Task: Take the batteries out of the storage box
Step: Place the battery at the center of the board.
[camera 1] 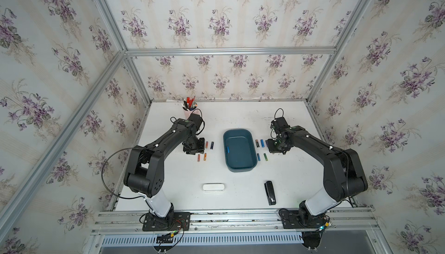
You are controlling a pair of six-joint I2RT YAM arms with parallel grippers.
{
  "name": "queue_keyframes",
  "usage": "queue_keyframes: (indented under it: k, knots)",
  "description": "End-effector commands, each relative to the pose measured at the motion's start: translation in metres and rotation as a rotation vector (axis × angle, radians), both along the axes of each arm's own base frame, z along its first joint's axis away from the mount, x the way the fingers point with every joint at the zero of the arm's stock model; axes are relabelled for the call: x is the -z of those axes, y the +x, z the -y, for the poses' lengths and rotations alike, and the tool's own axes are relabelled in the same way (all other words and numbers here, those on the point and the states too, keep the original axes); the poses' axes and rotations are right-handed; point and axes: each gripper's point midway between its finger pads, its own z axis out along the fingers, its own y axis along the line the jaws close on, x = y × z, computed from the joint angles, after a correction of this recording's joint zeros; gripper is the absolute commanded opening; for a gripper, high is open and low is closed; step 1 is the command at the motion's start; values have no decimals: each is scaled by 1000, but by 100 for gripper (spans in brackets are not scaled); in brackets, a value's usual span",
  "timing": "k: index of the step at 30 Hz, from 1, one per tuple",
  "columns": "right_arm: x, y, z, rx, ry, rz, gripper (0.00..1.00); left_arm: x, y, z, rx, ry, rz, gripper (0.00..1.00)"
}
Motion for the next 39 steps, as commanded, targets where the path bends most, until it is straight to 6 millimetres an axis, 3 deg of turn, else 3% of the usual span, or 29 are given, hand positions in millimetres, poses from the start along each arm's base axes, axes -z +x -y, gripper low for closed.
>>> queue_keyframes:
  k: [1,13,23,32,39]
  knots:
    - [7,7,0,-1,10,25,12,1,-3,1,7,9,-19,49]
    - [36,-7,2,3,10,-41,12,3,1,10,32,12,-25,49]
    - [45,-12,3,3,1,-63,17,-4,6,14,42,13,-13,49]
    - [30,0,1,2,0,-41,27,-7,9,15,51,20,-8,50]
    - [2,12,-5,-1,28,1,34,-29,16,21,61,12,28,50]
